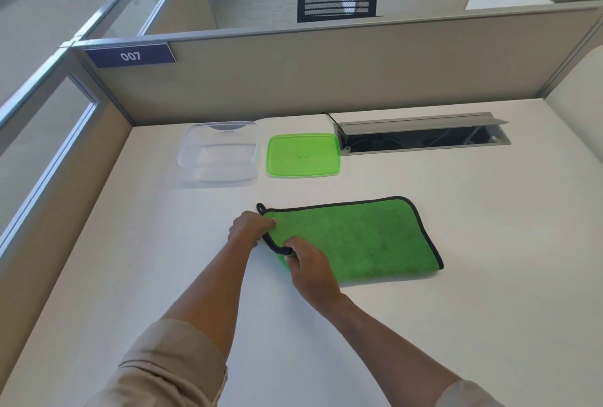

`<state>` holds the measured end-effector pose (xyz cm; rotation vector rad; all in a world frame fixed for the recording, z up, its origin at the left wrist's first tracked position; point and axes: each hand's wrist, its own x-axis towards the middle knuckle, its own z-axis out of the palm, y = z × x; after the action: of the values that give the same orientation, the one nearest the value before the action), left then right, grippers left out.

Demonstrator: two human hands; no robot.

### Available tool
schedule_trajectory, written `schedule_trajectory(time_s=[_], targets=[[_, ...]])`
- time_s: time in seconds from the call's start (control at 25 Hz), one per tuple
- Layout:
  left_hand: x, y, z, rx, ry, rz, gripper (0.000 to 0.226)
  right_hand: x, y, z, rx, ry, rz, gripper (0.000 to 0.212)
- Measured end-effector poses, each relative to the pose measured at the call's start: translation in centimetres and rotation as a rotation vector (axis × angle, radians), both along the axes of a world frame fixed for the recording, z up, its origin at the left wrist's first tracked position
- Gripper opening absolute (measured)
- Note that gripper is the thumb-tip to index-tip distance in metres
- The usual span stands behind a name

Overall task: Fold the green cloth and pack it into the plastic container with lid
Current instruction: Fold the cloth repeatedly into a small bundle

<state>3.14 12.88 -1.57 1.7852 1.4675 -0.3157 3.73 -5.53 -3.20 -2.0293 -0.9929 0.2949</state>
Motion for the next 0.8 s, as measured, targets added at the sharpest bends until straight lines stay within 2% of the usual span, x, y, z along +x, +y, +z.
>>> schedule_trajectory(time_s=[0.16,0.28,0.48,0.64,0.8], targets=[[0.3,-1.9,1.2,-0.182,0.031,0.091,0.037,0.5,-0.9,1.1,0.114,0.017,-0.037,0.015],[1.5,-2.6,1.8,-0.205,-0.010,0.107,0.016,0.9,-1.9,2.0,0.168,0.034,-0.061,0.017],[4.7,-4.5,3.6,0.028,-0.333,0.156,0.011,1.8,-4.5,3.1,0.241,0.130,-0.153,0.023],[8.4,-6.9,5.6,0.190,-0.439,0.131,0.030,2.8,-6.2,4.5,0.342,0.224,-0.278,0.021],[12.2,-11.4,6.6,0.188,-0.529,0.068,0.037,4.8,-9.5,5.2,0.384,0.282,-0.447,0.023]])
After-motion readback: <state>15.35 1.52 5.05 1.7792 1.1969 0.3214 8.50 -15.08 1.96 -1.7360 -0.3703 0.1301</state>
